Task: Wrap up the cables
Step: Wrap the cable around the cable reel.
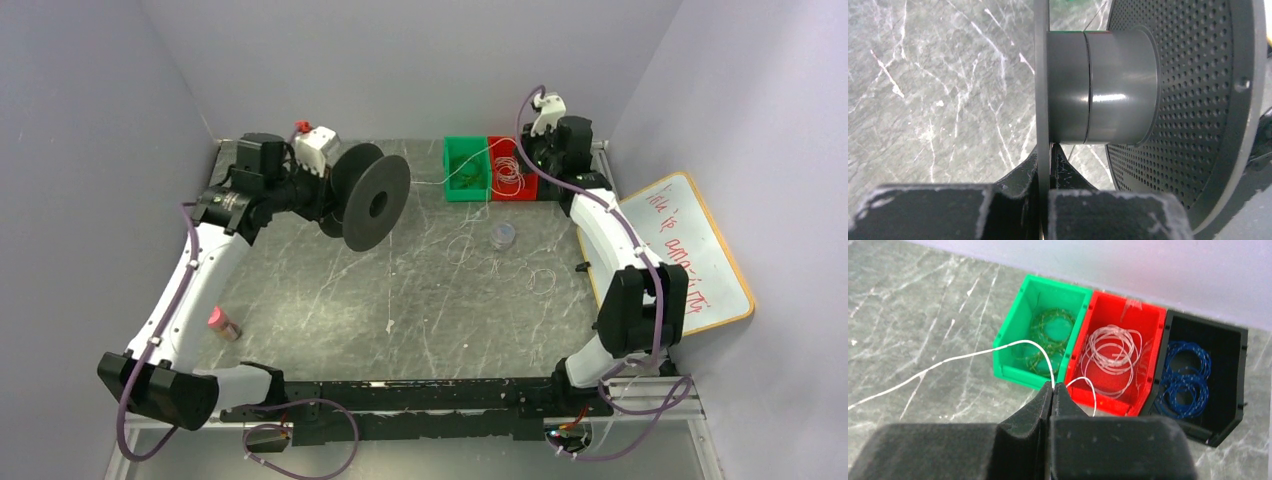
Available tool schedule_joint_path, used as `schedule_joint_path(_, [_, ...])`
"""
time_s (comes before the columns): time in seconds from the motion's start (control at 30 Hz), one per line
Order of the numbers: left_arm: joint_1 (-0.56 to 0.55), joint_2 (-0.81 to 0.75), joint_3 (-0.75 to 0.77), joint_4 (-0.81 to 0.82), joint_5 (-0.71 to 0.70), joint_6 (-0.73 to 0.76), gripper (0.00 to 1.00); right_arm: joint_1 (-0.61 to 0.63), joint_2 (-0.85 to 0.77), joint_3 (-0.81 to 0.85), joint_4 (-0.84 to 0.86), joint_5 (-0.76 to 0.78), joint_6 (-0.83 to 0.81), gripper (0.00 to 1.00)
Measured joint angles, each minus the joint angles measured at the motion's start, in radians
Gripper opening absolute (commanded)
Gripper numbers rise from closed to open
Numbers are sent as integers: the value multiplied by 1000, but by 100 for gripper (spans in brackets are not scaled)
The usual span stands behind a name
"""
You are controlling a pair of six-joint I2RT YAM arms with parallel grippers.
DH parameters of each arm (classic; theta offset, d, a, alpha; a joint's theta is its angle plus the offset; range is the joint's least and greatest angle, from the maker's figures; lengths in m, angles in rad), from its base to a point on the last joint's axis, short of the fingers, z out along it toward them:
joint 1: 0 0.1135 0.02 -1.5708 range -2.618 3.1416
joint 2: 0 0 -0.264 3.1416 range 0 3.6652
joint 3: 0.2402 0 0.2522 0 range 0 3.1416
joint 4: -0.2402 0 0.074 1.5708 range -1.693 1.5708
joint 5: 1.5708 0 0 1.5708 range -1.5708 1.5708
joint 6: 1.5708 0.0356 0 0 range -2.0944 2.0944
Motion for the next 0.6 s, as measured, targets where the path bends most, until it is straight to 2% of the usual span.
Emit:
schedule_joint_path(0.17, [-95,41,-56,-4,-154,37,3,-1,50,139,-48,-48,8,0])
schedule_joint_path(0.37, [-146,143,-108,-2,-329,39,2,8,58,277,-85,-222,66,0])
schedule_joint_path(0.6, [-147,225,-109,31,-491,9,2,95,-30,241,-90,-360,114,0])
